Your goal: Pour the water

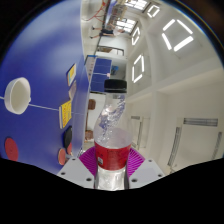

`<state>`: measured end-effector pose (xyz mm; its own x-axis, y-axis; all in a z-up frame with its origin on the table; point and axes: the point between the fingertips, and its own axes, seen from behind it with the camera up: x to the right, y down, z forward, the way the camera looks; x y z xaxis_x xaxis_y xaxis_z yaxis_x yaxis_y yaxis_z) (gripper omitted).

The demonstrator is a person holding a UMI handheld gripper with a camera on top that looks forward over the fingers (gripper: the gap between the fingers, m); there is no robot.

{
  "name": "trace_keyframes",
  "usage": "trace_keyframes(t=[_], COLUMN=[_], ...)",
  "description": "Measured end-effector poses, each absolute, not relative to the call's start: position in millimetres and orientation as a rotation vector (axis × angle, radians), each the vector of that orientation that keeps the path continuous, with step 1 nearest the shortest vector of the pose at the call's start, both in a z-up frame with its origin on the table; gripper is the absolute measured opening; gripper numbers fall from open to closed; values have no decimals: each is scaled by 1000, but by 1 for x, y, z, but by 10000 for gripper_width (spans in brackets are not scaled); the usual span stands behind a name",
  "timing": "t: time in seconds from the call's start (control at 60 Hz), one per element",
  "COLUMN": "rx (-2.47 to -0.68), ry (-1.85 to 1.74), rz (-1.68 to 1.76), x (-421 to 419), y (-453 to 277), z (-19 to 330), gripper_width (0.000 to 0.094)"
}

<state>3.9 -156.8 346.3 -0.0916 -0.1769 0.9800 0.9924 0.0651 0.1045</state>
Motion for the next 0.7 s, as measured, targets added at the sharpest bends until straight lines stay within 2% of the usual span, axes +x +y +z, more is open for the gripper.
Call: trace_keyframes(t=[0.1,0.25,0.383,0.45,0.55,0.567,0.7], rx=[-1209,-1522,-1680,-1751,-1817,-1825,-1875], ry=[-849,-413,-205,-141,-119,-114,-88], rz=[-988,-442,-198,-129,-82,-76,-13], x=[29,58,77,78,95,82,90], y=[-168,-174,-171,-168,-167,-156,-165], z=[375,338,262,210,162,145,109], gripper_width=[334,334,337,336,337,335,335])
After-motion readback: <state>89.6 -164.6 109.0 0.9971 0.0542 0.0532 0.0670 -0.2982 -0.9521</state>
